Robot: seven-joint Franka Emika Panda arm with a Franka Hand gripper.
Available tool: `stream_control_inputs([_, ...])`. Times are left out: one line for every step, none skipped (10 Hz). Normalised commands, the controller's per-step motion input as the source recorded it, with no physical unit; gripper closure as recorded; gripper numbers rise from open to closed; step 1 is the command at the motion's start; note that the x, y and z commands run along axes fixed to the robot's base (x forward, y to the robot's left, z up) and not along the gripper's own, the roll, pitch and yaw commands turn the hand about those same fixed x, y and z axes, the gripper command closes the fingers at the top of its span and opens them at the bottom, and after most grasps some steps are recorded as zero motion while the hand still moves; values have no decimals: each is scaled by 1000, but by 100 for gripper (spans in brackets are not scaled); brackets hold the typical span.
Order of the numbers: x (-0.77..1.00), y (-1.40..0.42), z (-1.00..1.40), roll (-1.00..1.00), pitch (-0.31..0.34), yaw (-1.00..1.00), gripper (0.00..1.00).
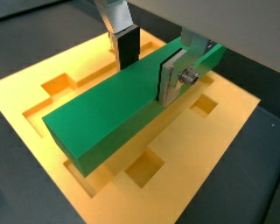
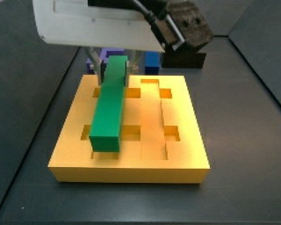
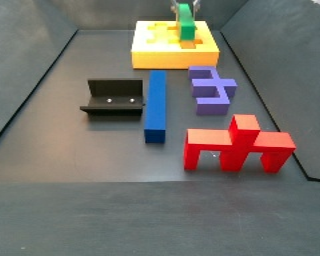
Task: Pick up the green object. Move up. Move to above the board. Insert the green object.
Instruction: Insert the green object.
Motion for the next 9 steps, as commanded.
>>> stream_control_inputs([69,0,-249,-23,20,0,100])
stream_control_inputs([0,0,-17,56,0,34,100])
stream_control_inputs([0,0,0,9,0,0,100])
stream_control_inputs([6,0,-14,36,-10,0,100])
stream_control_inputs([0,0,0,123,-39,0,100])
stream_control_inputs([-46,0,0,56,-93,0,100])
stream_control_inputs([-126,126,-134,0,-164,0,100])
stream_control_inputs([-183,226,-223,-24,-179,0,100])
stream_control_inputs([-171,171,-194,-16,-179,0,100])
